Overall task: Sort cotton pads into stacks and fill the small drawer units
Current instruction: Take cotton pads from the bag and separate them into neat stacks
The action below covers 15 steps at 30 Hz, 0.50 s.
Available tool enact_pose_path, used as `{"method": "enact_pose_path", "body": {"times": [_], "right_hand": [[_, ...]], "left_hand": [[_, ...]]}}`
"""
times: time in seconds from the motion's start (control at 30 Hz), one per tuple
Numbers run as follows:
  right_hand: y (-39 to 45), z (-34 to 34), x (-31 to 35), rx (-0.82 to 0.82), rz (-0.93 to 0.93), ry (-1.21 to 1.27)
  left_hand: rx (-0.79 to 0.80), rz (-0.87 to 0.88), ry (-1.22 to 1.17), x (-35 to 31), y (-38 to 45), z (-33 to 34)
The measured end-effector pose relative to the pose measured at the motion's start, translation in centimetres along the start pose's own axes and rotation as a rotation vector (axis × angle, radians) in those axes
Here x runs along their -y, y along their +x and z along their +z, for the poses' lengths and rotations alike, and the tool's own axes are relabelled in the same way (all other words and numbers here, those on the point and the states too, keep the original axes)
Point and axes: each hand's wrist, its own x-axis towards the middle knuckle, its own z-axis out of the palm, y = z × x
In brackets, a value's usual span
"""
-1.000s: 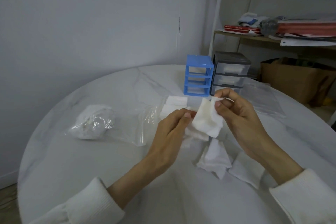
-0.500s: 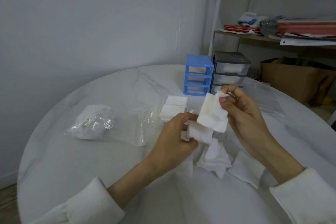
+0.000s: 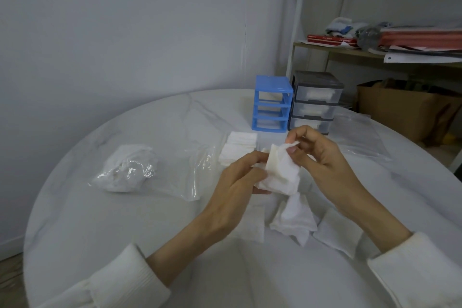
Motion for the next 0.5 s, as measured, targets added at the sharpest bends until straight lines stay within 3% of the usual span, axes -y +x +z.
{"method": "enact_pose_path", "body": {"times": [0.5], "right_hand": [[-0.10,0.11,-0.23,-0.028,-0.092,-0.226]], "left_hand": [[-0.029,0.065,0.152,0.63,0.07,-0.13]]}}
